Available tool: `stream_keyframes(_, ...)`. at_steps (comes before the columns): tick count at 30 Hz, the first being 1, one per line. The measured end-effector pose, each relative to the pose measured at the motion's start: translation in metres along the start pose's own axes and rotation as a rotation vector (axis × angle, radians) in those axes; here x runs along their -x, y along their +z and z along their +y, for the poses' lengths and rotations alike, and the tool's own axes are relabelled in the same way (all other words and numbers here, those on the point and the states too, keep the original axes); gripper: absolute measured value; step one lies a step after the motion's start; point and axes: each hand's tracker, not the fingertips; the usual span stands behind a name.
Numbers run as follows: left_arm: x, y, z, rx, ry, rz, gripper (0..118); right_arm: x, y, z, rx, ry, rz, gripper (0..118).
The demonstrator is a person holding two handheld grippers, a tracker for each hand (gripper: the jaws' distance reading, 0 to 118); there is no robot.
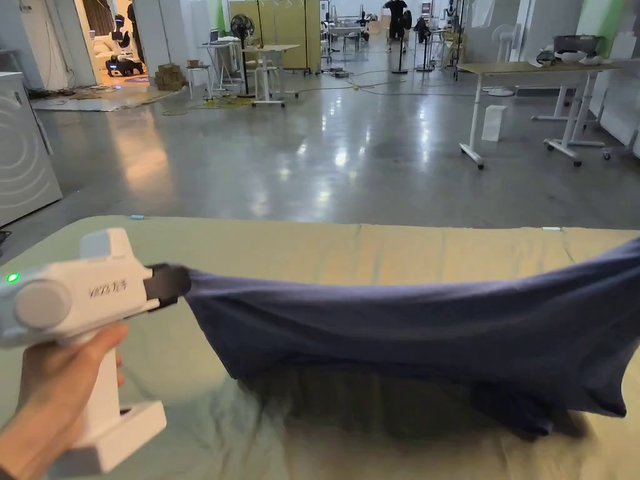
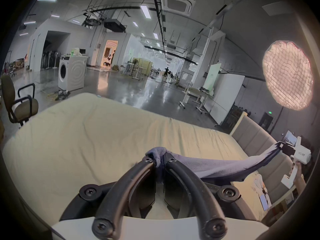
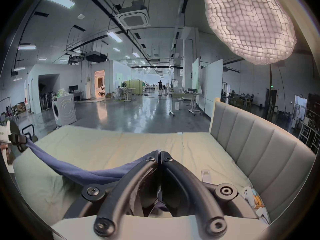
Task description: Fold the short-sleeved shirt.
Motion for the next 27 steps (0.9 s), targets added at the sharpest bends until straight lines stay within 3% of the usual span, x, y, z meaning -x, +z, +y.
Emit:
stream_keyframes(4, 0.015, 0.047, -0.069, 0.01, 0.015, -0.022, 9, -0.008, 0.047, -0.074, 0.057, 0.012, 0.022, 3)
stream_keyframes(8, 0.032, 0.096, -0.14, 0.04, 0.125, -0.01, 9, 0.002, 0.127, -0.141, 0.07, -0.07, 0.021, 2)
stream_keyframes(13, 0.057, 0.134, -0.212, 0.085, 0.144, -0.009, 9, 0.022, 0.202, -0.205, 0.119, -0.131, 0.004, 2)
stream_keyframes(21, 0.088, 0.145, -0.288, 0.225, 0.189, 0.001, 9, 0.039, 0.223, -0.279, 0.297, -0.139, 0.001, 3)
stream_keyframes(24, 0.093, 0.142, -0.3, 0.262, 0.193, 0.022, 8, 0.033, 0.214, -0.302, 0.373, -0.146, -0.056, 3)
stream_keyframes(27, 0.09, 0.148, -0.295, 0.275, 0.216, 0.027, 9, 0.03, 0.213, -0.316, 0.403, -0.207, -0.056, 3)
